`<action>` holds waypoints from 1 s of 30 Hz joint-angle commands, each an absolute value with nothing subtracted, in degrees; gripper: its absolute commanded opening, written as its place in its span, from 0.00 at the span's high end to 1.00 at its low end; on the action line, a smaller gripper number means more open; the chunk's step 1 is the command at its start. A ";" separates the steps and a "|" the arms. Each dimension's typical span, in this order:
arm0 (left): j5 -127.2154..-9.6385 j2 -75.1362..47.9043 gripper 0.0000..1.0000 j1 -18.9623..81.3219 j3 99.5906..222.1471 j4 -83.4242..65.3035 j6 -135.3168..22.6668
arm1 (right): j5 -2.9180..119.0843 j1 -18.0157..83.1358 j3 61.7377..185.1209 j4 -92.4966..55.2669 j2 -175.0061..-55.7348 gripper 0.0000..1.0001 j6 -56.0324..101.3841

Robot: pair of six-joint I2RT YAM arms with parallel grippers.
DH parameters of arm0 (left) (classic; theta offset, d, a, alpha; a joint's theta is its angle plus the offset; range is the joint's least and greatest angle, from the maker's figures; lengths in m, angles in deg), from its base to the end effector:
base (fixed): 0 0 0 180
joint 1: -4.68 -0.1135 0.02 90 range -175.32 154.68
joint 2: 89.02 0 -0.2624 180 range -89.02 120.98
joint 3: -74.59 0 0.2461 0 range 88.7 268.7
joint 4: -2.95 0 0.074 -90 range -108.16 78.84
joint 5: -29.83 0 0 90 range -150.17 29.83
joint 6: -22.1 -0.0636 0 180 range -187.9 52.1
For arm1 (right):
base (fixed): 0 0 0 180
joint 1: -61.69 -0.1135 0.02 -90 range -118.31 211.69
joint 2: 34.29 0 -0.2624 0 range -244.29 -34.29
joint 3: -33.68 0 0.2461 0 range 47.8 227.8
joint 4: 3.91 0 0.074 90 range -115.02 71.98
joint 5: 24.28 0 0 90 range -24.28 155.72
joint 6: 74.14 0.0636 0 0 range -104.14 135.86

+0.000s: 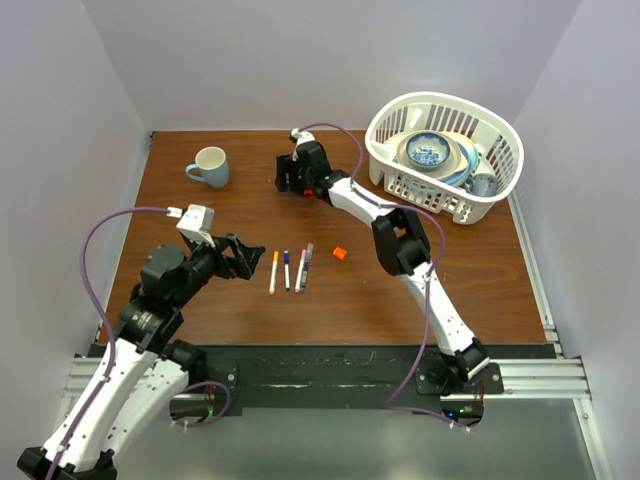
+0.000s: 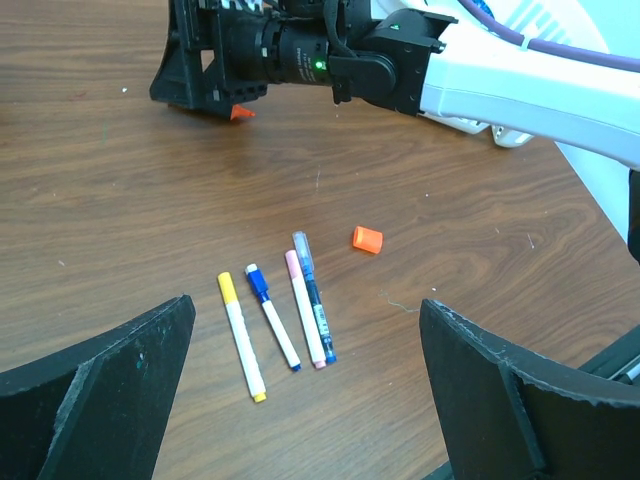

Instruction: Insert the pens into the pen caps

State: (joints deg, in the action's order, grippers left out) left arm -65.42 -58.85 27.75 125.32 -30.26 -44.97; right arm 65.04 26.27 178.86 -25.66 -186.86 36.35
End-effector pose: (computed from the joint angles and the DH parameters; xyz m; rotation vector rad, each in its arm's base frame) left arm 0.1427 -0.0671 0.3017 0.0697 1.8377 -0.6523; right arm 0.5025 0.3583 0.1357 -0.2850 2.1177 0.5996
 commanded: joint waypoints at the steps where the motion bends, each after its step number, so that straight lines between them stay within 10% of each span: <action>1: -64.21 -58.88 0.00 27.97 124.73 -29.62 -45.67 | 51.14 24.95 178.84 -32.15 -186.43 0.27 35.99; 30: -60.28 -45.18 0.03 28.06 139.93 -37.08 -53.75 | 62.54 18.01 157.58 -38.41 -158.76 0.28 25.70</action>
